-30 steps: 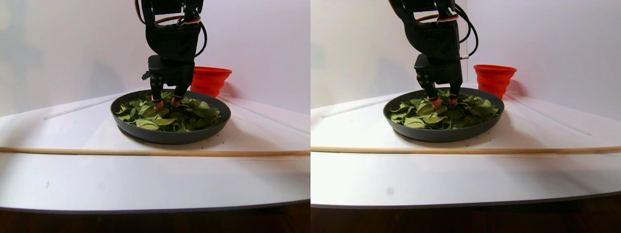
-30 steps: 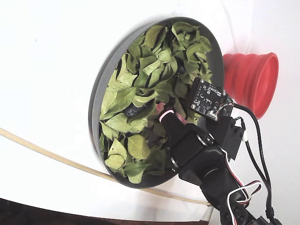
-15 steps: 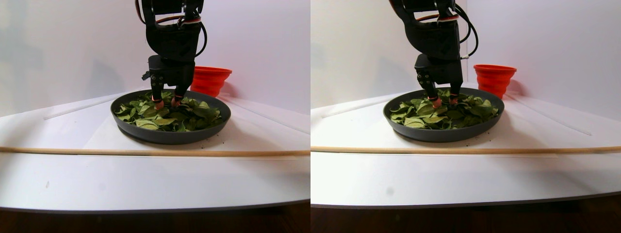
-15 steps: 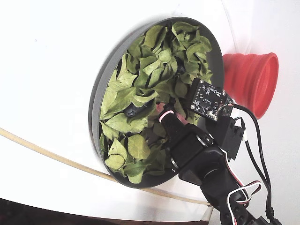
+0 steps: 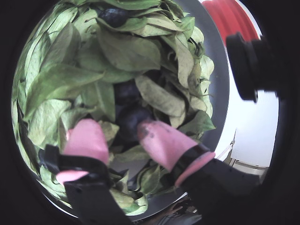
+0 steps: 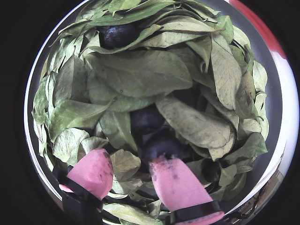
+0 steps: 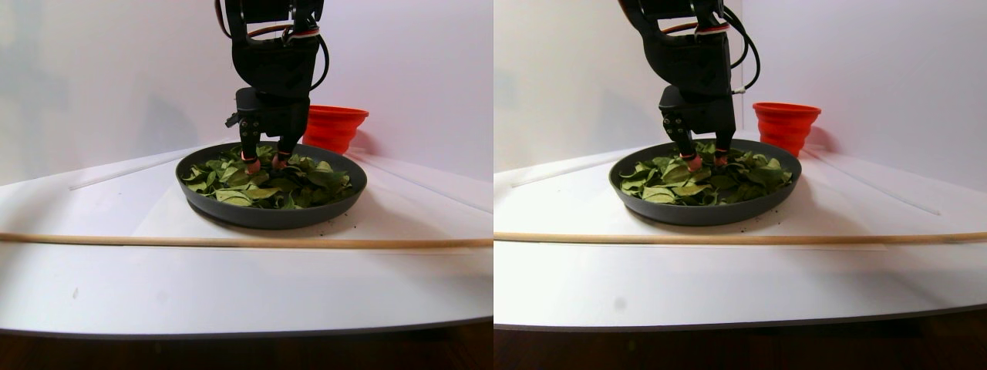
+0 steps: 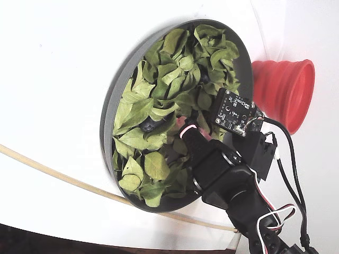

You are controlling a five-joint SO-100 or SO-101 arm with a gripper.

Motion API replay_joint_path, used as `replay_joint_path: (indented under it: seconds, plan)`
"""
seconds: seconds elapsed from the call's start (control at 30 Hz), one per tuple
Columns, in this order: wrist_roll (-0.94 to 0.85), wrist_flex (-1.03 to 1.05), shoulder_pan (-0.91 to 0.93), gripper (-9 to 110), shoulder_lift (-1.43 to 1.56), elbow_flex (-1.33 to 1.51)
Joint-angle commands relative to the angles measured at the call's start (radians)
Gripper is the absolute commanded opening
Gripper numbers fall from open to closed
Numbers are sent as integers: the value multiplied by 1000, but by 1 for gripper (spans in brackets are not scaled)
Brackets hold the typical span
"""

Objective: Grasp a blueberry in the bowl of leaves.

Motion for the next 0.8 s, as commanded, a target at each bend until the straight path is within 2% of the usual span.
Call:
replay_joint_path:
  seconds: [0.0, 0.77]
  plan:
    - [2, -11, 18, 16, 54, -9]
    - [-28, 28, 44, 16, 124, 12]
